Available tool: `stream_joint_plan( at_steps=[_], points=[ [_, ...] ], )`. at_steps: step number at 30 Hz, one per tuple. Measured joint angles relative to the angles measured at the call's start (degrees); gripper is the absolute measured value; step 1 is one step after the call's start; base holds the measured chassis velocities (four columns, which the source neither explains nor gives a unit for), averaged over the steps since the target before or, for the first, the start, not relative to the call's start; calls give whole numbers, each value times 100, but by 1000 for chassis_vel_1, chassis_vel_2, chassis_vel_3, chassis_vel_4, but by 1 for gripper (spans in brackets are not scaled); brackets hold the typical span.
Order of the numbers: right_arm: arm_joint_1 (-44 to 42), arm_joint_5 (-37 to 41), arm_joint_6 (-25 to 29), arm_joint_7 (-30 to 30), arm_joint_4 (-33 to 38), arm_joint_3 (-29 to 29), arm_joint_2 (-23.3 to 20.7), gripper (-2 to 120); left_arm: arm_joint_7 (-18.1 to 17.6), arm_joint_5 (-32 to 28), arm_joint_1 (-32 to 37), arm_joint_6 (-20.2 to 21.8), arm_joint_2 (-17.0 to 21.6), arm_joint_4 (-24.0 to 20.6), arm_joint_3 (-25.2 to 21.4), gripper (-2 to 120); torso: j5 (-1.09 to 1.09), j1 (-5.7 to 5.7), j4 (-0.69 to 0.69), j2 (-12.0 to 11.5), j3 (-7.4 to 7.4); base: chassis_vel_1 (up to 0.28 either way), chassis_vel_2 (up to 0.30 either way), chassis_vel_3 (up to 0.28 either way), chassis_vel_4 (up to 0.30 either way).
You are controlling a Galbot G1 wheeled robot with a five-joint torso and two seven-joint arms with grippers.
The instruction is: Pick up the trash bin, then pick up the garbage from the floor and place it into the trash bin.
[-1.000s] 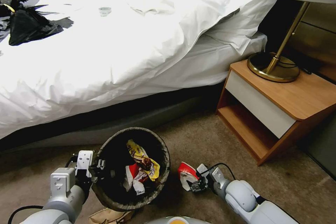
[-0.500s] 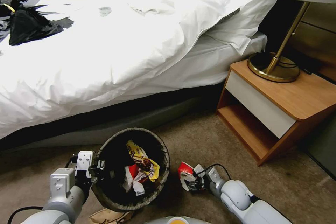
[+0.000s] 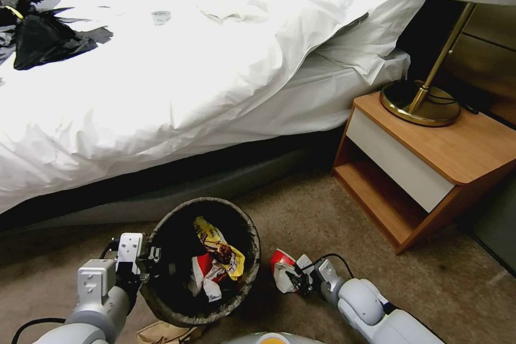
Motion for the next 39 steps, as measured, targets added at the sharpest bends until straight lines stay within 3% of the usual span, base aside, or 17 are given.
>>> stream_joint_plan(
  at_steps=[5, 17, 29, 39],
  points=[
    [-1, -6, 23, -6, 0, 3, -31, 0, 0, 2, 1, 0, 0, 0, 0, 1, 0, 0, 0, 0, 0, 0, 0, 0, 0],
    [-43, -15, 45, 28, 118, 77, -40, 0, -1, 3, -26, 0, 0, 0, 15, 1, 2, 0, 0, 0, 0, 0, 0, 0, 0],
    [-374, 560, 242, 415, 1831, 1043, -635, 0, -3, -76, -48, 0, 87, 0, -27, 1, 1, 0, 0, 0, 0, 0, 0, 0, 0],
    [-435, 1598, -118, 698, 3489, 1890, -980, 0, -21, -114, -80, 0, 155, 0, -21, 1, 0, 0, -1, 0, 0, 0, 0, 0, 0]
  ],
)
